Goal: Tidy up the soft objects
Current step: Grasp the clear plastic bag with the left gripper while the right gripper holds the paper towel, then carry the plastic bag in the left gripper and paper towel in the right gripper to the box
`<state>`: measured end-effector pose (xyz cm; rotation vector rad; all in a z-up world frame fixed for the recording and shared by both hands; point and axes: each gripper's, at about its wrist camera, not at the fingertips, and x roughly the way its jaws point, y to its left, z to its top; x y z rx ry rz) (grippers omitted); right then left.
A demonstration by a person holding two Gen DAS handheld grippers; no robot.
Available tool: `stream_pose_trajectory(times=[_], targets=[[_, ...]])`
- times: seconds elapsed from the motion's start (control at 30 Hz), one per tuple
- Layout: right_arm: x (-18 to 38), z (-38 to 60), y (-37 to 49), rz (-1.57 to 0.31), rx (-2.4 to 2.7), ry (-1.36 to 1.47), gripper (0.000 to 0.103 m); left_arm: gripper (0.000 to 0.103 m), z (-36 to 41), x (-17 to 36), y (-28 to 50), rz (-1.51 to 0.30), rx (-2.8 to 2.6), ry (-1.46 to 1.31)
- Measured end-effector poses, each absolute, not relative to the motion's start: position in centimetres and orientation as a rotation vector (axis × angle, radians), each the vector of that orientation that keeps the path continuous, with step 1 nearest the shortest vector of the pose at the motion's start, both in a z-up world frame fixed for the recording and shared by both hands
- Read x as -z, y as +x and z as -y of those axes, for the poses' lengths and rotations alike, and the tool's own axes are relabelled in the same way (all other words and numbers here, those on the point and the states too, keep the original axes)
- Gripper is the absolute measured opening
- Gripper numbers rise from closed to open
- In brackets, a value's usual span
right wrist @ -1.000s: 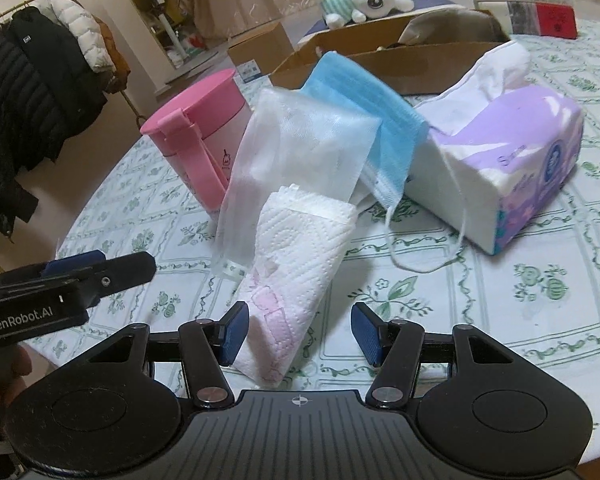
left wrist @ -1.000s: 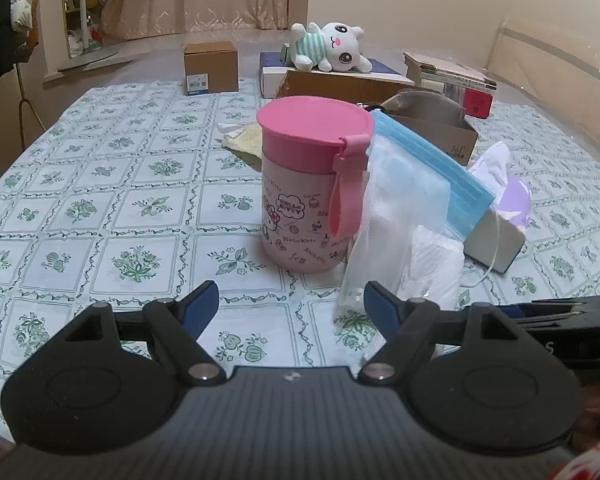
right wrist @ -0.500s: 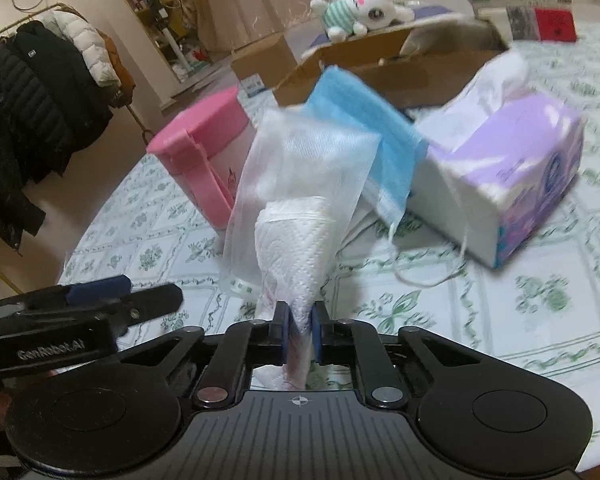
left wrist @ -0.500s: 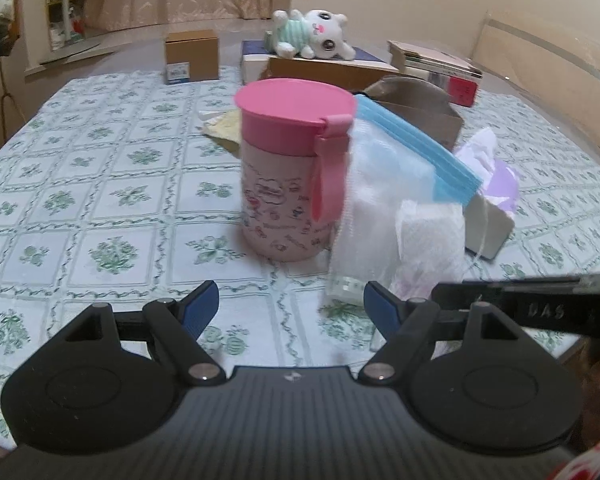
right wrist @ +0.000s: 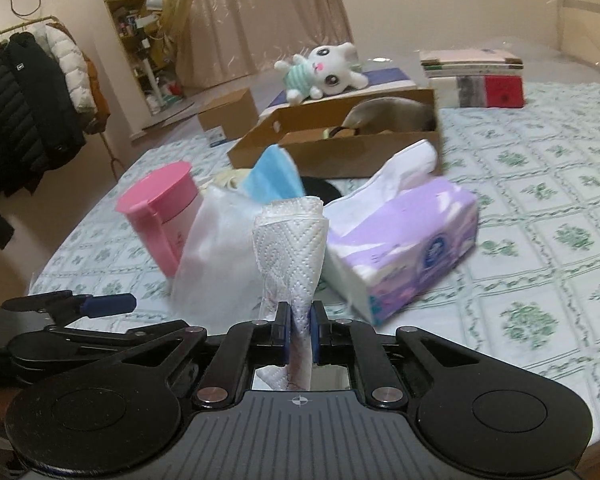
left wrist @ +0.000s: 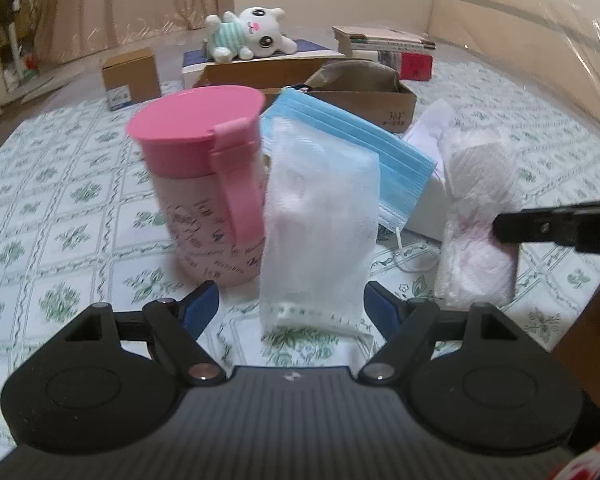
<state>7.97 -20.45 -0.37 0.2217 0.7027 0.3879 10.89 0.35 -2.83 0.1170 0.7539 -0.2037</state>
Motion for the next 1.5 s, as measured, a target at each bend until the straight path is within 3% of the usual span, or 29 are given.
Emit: stream_pose_trajectory(times=[0.27, 0.4, 0.73, 0.8, 0.93, 1.5], targets=[[1.2, 21.6, 8.6, -0.714, -0.367, 0.226, 0.009, 0.075, 1.7, 4.9, 12.9, -0.775, 0.216, 0.191], [1.6, 21.9, 8.8, -0.724, -0.361, 0.231, 0.009, 0.063, 2.6, 5.6, 13.2, -0.785, 0.212, 0.239], [1.5, 22.2, 8.8, -0.716, -0.359, 0.242, 0.009, 0.012, 3.1, 6.1, 12.2, -0.812, 0.198, 0.274], [1.3, 22.2, 8.7, -0.712, -0.360, 0.242, 0.009, 0.007, 3.0, 5.8, 11.9, -0.812, 0.204, 0.268], [0.6, 22.2, 8.3, -0.696, -0.362, 0.240, 0.009, 0.002, 2.8, 4.8, 11.0, -0.806, 0.222, 0.252], [-2.7, 21.8, 7.6, -0.629, -0.387, 0.212, 0.009, 0.002, 1.5, -3.2, 9.7, -0.717, 0.329, 0.182]])
